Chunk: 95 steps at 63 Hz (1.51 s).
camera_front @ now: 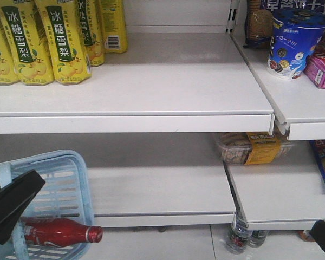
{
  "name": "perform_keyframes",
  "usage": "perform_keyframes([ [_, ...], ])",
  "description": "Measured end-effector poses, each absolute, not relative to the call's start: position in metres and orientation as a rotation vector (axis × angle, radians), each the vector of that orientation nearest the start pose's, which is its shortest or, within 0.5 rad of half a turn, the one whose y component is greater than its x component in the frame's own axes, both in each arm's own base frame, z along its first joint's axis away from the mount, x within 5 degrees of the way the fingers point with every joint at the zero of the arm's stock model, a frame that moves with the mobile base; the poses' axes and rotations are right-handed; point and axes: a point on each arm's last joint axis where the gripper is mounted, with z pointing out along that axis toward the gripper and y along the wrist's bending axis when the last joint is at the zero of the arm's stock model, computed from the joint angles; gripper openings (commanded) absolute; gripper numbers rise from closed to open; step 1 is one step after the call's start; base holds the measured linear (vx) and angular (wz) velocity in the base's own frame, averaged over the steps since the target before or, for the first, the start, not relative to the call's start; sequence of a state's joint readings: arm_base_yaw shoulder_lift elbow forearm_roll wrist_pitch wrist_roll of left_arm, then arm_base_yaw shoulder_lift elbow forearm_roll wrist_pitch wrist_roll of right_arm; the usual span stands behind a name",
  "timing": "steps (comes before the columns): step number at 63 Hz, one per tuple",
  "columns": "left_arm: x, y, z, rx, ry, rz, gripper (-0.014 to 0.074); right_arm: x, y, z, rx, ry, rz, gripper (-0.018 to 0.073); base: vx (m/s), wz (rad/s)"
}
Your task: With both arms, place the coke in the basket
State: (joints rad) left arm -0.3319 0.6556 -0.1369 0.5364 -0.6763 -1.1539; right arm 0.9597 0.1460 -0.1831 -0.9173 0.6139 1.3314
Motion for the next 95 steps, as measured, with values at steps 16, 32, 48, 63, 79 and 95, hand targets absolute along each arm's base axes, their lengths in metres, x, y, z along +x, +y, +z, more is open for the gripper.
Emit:
perform_keyframes([
  [16,0.105,-0.054,0.241,-0.078,1.534,-0.917,-0.0006,0.063,0.017,0.233,-0.08,1.86,0.597,-0.0005,0.0,0.0],
  [32,0.099,-0.046,0.238,-0.096,1.56,-0.829,-0.0006,0.063,0.017,0.233,-0.08,1.86,0.597,-0.0005,0.0,0.0],
  [48,0.09,-0.035,0.236,-0.135,1.586,-0.724,-0.0006,0.063,0.017,0.233,-0.08,1.86,0.597,-0.0005,0.0,0.0],
  [63,0.079,-0.029,0.218,-0.114,1.653,-0.643,-0.0006,0.063,0.017,0.233,-0.08,1.86,0.597,-0.0005,0.0,0.0],
  [79,0.068,-0.023,0.188,-0.139,1.743,-0.609,-0.0006,0.063,0.017,0.233,-0.08,1.86,0.597,-0.0005,0.0,0.0],
  [95,0.059,-0.019,0.188,-0.048,1.708,-0.523,-0.0006,0.063,0.017,0.233,-0.08,1.86,0.597,-0.0005,0.0,0.0],
])
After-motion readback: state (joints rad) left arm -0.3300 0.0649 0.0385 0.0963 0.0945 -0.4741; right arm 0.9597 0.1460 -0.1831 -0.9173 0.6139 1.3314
